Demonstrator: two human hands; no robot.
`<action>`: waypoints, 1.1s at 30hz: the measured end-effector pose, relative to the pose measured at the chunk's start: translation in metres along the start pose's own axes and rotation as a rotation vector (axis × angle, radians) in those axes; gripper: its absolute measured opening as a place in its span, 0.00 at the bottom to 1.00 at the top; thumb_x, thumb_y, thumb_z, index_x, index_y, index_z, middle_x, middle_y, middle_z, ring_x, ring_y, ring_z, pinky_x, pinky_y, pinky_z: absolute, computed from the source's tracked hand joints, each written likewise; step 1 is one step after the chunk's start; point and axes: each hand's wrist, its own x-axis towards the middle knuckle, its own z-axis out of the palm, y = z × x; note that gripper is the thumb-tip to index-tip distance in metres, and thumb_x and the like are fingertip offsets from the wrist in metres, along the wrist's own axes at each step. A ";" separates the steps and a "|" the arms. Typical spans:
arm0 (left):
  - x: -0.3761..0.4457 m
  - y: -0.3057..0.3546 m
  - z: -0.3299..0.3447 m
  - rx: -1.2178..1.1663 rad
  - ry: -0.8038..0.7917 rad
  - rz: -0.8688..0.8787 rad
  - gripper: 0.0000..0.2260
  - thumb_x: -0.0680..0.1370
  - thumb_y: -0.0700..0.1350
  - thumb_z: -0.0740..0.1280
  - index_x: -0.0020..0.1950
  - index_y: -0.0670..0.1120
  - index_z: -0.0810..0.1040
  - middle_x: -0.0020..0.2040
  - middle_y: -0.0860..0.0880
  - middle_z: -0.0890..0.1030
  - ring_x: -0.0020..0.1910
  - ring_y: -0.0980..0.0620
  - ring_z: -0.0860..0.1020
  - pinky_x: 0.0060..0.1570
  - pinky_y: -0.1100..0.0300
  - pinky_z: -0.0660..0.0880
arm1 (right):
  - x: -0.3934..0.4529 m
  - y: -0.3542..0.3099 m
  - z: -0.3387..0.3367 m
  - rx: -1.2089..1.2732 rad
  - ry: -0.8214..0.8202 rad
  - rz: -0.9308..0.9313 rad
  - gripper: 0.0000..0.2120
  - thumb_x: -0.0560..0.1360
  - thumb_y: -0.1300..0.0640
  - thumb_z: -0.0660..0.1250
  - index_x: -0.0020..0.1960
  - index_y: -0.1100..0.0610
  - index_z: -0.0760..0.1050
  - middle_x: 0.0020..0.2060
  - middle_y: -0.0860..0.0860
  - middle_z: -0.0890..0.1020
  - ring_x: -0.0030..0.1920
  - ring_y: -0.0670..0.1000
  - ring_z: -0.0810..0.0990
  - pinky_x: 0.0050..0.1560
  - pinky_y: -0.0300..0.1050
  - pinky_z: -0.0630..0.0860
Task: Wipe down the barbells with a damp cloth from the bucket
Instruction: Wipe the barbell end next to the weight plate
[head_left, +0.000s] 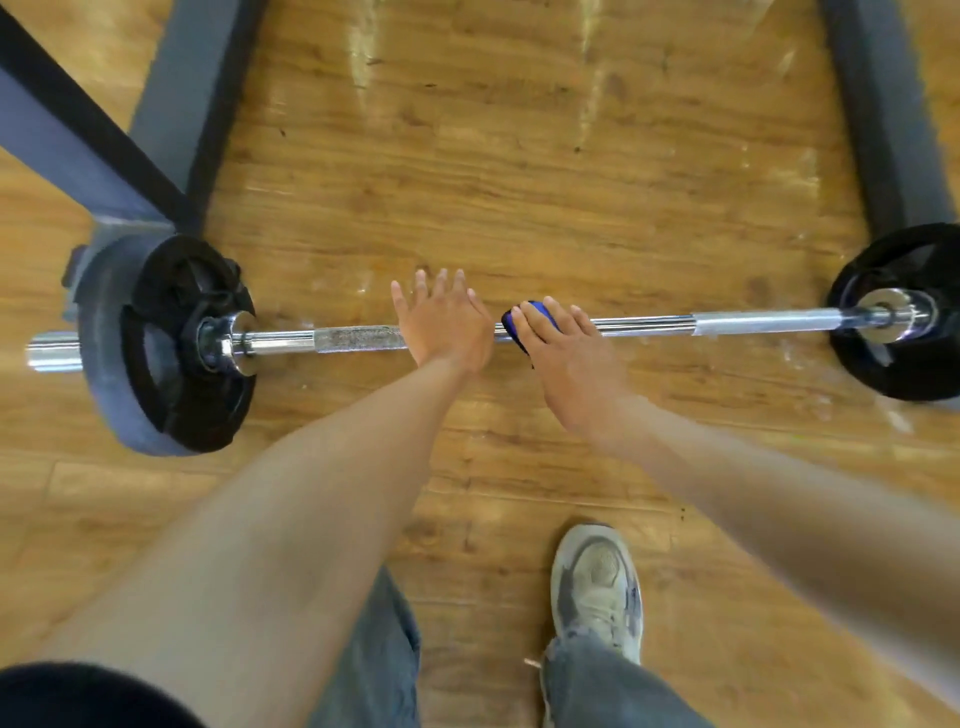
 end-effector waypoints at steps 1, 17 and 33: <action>0.006 0.000 -0.002 -0.003 0.009 0.005 0.25 0.86 0.52 0.42 0.83 0.52 0.58 0.82 0.52 0.60 0.83 0.48 0.52 0.80 0.41 0.42 | 0.001 -0.004 0.006 0.038 0.090 0.093 0.37 0.80 0.64 0.64 0.83 0.59 0.48 0.82 0.52 0.54 0.81 0.59 0.51 0.79 0.54 0.50; 0.056 0.004 -0.011 -0.046 0.023 0.003 0.25 0.86 0.52 0.44 0.83 0.52 0.57 0.82 0.53 0.60 0.82 0.48 0.54 0.79 0.40 0.44 | 0.022 -0.004 0.027 0.277 0.323 0.287 0.38 0.73 0.74 0.62 0.81 0.62 0.58 0.80 0.55 0.60 0.81 0.62 0.53 0.79 0.57 0.53; 0.103 0.009 -0.017 -0.039 0.009 0.043 0.25 0.86 0.53 0.42 0.84 0.53 0.52 0.83 0.54 0.58 0.82 0.50 0.53 0.79 0.40 0.44 | 0.042 0.002 0.031 0.244 0.384 0.193 0.35 0.75 0.68 0.48 0.82 0.58 0.56 0.81 0.52 0.58 0.81 0.58 0.53 0.80 0.57 0.54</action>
